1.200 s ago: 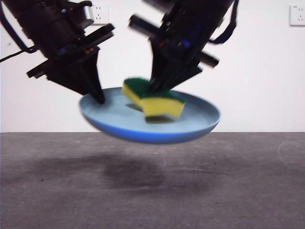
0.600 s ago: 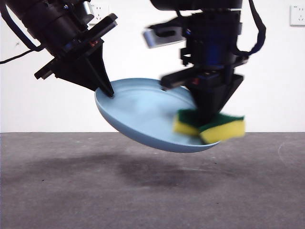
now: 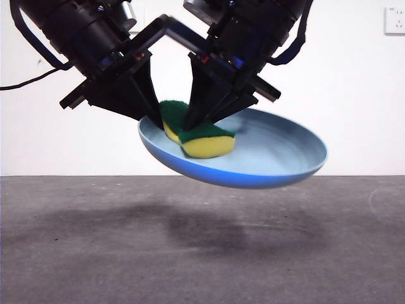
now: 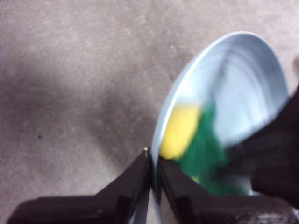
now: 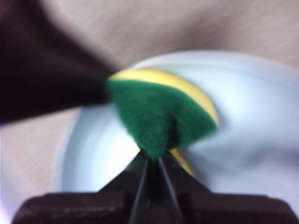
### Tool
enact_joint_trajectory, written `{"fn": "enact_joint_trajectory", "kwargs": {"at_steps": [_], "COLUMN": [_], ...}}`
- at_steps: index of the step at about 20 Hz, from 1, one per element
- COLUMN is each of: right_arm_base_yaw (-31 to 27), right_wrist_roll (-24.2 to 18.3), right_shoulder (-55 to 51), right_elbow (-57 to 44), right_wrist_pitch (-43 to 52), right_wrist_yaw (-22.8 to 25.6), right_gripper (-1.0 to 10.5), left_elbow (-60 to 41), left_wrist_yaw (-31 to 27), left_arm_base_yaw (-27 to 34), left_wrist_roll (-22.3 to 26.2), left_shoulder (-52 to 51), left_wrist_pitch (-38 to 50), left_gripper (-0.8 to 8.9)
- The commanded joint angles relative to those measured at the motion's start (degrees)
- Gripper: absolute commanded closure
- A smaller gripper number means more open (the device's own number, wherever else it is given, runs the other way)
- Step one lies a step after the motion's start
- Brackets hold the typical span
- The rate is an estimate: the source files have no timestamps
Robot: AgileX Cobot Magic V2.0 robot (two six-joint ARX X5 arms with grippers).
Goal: Pick up the plate,pick up the cloth,clean the plate with the cloth
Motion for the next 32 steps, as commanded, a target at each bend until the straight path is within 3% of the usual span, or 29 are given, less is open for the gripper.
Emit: {"fn": "enact_joint_trajectory", "kwargs": {"at_steps": [1,2,3,5,7,8,9,11,13,14,15,17,20,25,30,31,32], "right_arm_base_yaw": [0.4,0.4,0.4,0.4,0.3,-0.1,-0.2,-0.3,-0.3,-0.3,-0.2,-0.2,-0.2,-0.2,-0.2,-0.2,-0.2], "right_wrist_roll": [-3.2,-4.2,-4.5,-4.3,-2.8,-2.7,-2.7,-2.7,-2.8,-2.8,-2.6,-0.5,-0.1,-0.1,0.5,0.8,0.8], "right_shoulder": [1.3,1.3,1.3,1.3,1.1,0.9,0.6,0.5,0.1,-0.4,-1.3,-3.6,-8.2,-17.4,-23.9,-24.7,-25.0], "right_elbow": [-0.8,-0.8,-0.8,-0.8,-0.8,-0.8,-0.8,-0.8,-0.8,-0.8,-0.8,-0.8,-0.8,-0.8,-0.8,-0.8,-0.8], "right_wrist_pitch": [-8.3,-12.6,-16.5,-22.1,-20.9,-17.4,-13.2,-2.6,4.7,8.5,12.2,13.7,10.2,-3.8,-11.7,-12.0,-12.0], "right_wrist_yaw": [-1.7,0.4,5.4,21.8,39.6,46.8,50.0,48.8,43.1,37.9,31.1,25.6,25.0,25.1,25.2,25.2,25.2], "right_gripper": [9.6,9.6,9.6,9.6,9.6,9.6,9.6,9.6,9.6,9.6,9.6,9.6,9.6,9.6,9.6,9.6,9.6], "left_elbow": [0.7,0.7,0.7,0.7,0.7,0.7,0.7,0.7,0.7,0.7,0.7,0.7,0.7,0.7,0.7,0.7,0.7], "left_wrist_yaw": [3.4,3.4,3.6,3.9,5.1,6.4,7.5,7.9,7.6,6.6,2.3,-10.5,-20.8,-21.6,-22.1,-22.1,-21.9], "left_arm_base_yaw": [0.8,1.2,1.8,2.3,2.3,2.2,1.9,0.9,0.2,-0.1,-0.5,-0.9,0.1,5.2,8.1,8.5,8.7], "left_wrist_roll": [-1.1,-1.1,-1.1,-0.9,-0.4,0.5,1.0,2.5,3.7,4.9,6.4,9.5,13.3,14.5,16.0,16.0,15.9], "left_shoulder": [-0.7,-0.7,-0.7,-0.7,-0.7,-0.7,-0.7,-0.7,-0.7,-0.7,-0.7,-0.7,0.4,7.0,17.3,18.6,19.4], "left_wrist_pitch": [5.0,4.9,4.3,2.2,-0.3,-1.8,-2.8,-4.3,-5.2,-5.9,-6.9,-8.9,-8.1,-0.7,0.9,0.6,0.2], "left_gripper": [8.22,8.22,8.22,8.22,8.22,8.22,8.22,8.22,8.22,8.22,8.22,8.22,8.22,8.23,8.12,7.97,6.94]}}
